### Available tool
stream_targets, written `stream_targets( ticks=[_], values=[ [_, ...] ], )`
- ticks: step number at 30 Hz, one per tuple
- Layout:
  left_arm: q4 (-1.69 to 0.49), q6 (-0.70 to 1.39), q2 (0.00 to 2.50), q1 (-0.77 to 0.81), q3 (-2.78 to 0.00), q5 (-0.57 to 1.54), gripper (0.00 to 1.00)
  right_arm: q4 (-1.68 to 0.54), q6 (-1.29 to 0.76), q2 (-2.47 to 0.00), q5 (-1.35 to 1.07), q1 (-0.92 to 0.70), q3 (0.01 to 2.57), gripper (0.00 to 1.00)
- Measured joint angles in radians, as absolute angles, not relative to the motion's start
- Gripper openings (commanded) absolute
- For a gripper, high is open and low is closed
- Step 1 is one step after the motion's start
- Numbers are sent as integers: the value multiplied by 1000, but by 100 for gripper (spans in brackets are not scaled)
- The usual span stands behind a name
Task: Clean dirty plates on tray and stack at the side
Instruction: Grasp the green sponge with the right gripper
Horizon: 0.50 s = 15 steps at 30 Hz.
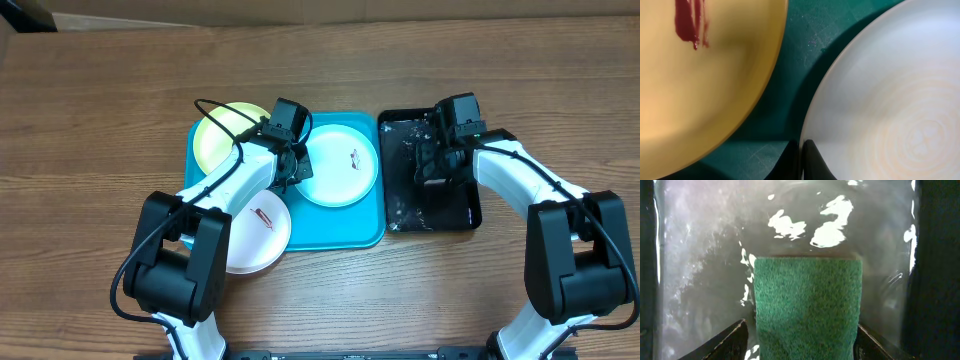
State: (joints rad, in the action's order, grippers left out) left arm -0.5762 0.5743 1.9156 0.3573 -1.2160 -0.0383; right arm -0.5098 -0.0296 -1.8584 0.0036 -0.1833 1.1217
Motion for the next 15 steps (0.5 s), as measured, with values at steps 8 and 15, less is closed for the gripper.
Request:
stream_targets(
  ticks=[8,15],
  values=[
    [-576,574,1916,357,-1216,-38,4,-485,-30,-1858,4,-183,1121,68],
    [-577,574,1916,357,-1216,-38,4,-480,-31,-1858,4,-183,1121,71]
  ],
)
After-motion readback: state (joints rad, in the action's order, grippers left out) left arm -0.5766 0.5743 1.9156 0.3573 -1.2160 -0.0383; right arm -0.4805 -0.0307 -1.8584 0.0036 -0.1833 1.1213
